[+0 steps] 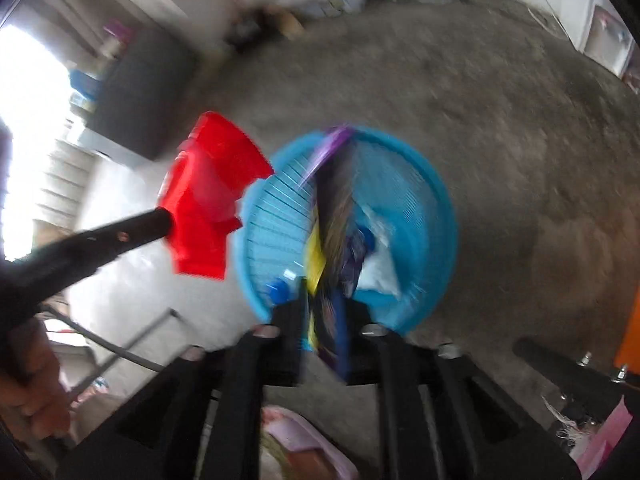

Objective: Collect trash
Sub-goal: 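Carry both items to the wastebasket and open both tools to drop them, then swing both tools back toward the table, then close the left tool on the white tissue while the right tool reaches the red-and-white snack bag, then close the right tool on the red-and-white snack bag while the left tool holds the tissue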

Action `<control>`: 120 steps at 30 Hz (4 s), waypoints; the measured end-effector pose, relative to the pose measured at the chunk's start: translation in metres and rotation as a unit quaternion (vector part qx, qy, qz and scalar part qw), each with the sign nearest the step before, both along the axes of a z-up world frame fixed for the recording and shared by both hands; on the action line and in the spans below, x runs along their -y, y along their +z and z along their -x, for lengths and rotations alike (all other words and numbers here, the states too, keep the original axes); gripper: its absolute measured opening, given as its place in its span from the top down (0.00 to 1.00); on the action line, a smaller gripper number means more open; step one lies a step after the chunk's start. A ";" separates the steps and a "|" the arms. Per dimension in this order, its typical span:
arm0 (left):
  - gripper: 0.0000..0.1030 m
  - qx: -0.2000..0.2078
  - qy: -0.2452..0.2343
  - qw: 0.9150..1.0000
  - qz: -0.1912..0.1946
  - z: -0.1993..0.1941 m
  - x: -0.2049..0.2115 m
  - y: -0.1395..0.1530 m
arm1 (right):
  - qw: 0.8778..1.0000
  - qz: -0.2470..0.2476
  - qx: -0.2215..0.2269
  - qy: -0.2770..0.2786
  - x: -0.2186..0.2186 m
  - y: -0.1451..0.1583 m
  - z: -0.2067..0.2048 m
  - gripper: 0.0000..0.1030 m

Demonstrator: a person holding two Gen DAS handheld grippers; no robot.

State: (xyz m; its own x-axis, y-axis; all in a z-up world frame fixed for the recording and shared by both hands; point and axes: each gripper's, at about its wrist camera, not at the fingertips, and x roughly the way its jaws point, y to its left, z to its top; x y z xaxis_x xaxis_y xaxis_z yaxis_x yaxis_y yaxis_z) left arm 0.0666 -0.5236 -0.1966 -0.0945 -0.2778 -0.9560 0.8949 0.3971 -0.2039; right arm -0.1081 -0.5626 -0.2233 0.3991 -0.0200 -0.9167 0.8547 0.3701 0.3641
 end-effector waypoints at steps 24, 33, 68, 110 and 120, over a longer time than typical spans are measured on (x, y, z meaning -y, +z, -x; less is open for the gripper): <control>0.55 0.081 0.043 0.980 0.177 0.013 -0.111 0.202 | 0.983 0.160 0.085 0.005 -0.067 0.150 -0.007 0.23; 0.39 0.138 0.134 0.948 0.254 -0.003 -0.287 0.288 | 0.938 0.339 0.028 0.063 -0.144 0.234 -0.038 0.06; 0.43 0.018 0.390 0.868 0.307 -0.080 -0.612 0.203 | 0.879 0.055 0.266 0.392 -0.331 0.265 -0.245 0.32; 1.00 0.018 0.387 0.912 0.134 -0.231 -0.597 0.139 | 0.846 -0.095 0.226 0.473 -0.356 0.205 -0.320 0.44; 1.00 0.071 0.378 0.911 0.149 -0.216 -0.600 0.160 | 0.841 -0.090 0.228 0.482 -0.359 0.212 -0.318 0.55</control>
State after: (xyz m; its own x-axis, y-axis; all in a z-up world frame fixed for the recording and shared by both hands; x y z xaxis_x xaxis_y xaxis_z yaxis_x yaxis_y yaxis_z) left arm 0.2828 0.0768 -0.0362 0.3493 -0.4615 -0.8155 0.4150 0.8565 -0.3069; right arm 0.2097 -0.2038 -0.0110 0.4610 0.6374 -0.6175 -0.0557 0.7152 0.6967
